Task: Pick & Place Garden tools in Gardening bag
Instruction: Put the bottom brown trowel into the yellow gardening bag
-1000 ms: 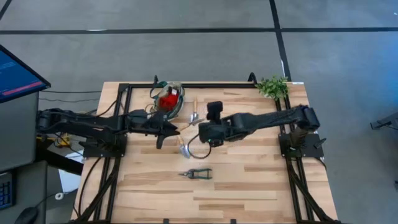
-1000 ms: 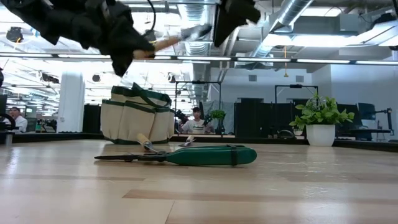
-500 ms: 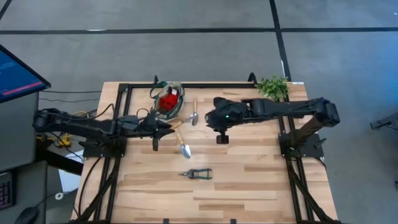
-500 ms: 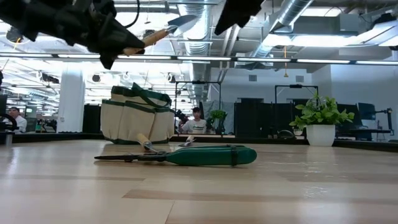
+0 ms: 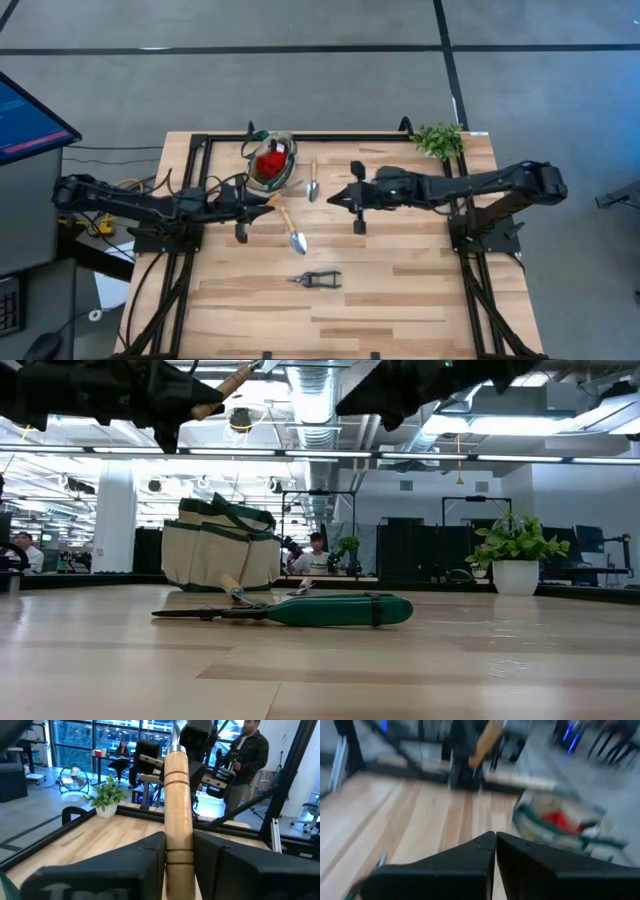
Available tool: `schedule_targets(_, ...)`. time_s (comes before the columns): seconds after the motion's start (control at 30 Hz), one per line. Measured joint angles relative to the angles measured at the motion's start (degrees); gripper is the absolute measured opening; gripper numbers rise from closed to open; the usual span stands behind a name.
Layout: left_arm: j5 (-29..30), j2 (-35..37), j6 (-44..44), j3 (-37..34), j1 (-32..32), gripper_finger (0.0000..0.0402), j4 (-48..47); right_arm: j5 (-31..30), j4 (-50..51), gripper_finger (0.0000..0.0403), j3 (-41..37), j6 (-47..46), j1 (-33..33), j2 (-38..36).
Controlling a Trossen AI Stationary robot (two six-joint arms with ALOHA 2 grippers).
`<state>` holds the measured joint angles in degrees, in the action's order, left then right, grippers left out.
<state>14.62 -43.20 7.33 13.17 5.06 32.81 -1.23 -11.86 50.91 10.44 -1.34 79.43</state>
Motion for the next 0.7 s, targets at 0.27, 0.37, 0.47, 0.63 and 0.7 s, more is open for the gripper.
schedule_targets(0.27, -0.01, -0.02, 0.37, 0.0, 0.17, 0.0051, 0.32, 7.53, -50.89, 0.0001, -11.57, -5.58, -1.9, 9.48)
schedule_targets(0.37, -0.03, -0.02, 0.37, 0.02, 0.33, 0.0051, 0.32, 7.85, -62.01, 0.0002, -12.56, -10.44, -2.76, 16.48)
schedule_targets(0.47, -0.05, -0.02, 0.39, 0.04, 0.33, 0.0051, 0.32, 7.85, -71.48, 0.0003, -12.27, -14.27, -3.41, 23.28)
schedule_targets(0.63, -0.05, -0.02, 0.61, 0.07, 0.33, 0.0051, 0.3, 7.82, -75.96, 0.0003, -8.78, -16.55, -3.72, 30.38)
schedule_targets(0.7, -0.05, -0.02, 0.61, 0.09, 0.33, 0.0051, 0.3, 7.79, -77.2, 0.0004, -5.81, -16.74, -3.72, 31.87)
